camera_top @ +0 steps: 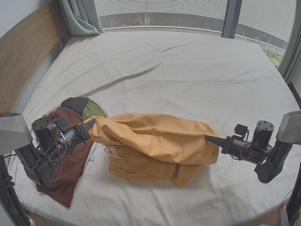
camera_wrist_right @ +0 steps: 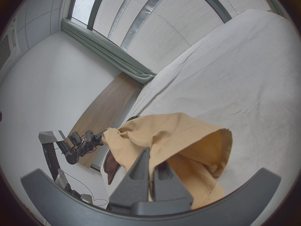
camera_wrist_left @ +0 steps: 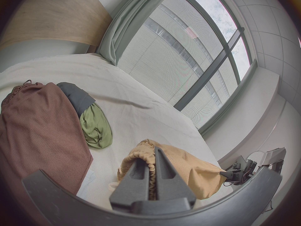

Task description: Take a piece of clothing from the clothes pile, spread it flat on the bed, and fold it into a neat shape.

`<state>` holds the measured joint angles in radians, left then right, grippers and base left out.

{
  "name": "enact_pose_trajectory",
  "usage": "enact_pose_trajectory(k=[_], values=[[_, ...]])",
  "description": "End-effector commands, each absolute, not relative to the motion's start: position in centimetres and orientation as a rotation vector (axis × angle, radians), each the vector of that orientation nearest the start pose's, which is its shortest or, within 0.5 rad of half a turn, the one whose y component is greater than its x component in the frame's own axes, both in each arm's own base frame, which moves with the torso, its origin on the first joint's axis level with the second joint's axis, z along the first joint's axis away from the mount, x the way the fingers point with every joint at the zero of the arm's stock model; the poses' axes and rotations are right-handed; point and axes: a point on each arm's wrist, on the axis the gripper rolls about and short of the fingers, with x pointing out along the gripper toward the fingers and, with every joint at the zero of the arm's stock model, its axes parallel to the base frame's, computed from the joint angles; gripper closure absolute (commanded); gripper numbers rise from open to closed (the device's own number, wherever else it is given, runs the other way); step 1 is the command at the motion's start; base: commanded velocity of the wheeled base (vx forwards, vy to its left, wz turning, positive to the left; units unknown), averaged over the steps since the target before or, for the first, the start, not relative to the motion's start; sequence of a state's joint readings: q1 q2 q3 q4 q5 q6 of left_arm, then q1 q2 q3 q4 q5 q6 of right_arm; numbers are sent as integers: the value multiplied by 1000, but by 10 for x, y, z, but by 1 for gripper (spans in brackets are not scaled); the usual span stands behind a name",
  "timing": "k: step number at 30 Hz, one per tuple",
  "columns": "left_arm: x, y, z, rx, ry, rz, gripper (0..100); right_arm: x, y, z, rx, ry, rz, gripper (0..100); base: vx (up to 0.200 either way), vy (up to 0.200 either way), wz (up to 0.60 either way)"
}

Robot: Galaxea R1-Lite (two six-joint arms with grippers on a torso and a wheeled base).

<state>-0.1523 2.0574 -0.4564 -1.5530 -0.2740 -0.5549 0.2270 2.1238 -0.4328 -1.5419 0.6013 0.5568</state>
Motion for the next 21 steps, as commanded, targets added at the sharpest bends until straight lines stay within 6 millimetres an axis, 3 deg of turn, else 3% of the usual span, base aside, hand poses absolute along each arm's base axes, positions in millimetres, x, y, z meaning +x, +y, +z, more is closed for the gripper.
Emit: enact_pose_trajectory(k=[1,21], values=[[311,-46,84,-549,150,-380,100,301,73,63,553,351,743,100,0,0,0],[314,-40,83,-547,146,-362,100,304,61,76,549,291,718,100,0,0,0]])
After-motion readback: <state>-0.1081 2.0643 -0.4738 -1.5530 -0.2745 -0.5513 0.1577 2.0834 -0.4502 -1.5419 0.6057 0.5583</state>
